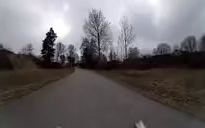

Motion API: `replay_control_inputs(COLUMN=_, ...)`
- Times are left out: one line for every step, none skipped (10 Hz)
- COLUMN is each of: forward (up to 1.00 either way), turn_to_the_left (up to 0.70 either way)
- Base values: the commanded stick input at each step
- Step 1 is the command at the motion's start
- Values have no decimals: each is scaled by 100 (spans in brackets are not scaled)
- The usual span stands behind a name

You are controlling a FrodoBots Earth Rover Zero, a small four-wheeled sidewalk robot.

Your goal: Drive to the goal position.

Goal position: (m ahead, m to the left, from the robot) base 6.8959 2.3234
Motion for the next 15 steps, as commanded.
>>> replay_control_inputs(forward=70, turn_to_the_left=0)
replay_control_inputs(forward=70, turn_to_the_left=0)
replay_control_inputs(forward=70, turn_to_the_left=0)
replay_control_inputs(forward=70, turn_to_the_left=0)
replay_control_inputs(forward=70, turn_to_the_left=0)
replay_control_inputs(forward=70, turn_to_the_left=0)
replay_control_inputs(forward=70, turn_to_the_left=0)
replay_control_inputs(forward=70, turn_to_the_left=0)
replay_control_inputs(forward=70, turn_to_the_left=0)
replay_control_inputs(forward=70, turn_to_the_left=0)
replay_control_inputs(forward=70, turn_to_the_left=0)
replay_control_inputs(forward=70, turn_to_the_left=9)
replay_control_inputs(forward=70, turn_to_the_left=25)
replay_control_inputs(forward=70, turn_to_the_left=34)
replay_control_inputs(forward=70, turn_to_the_left=30)
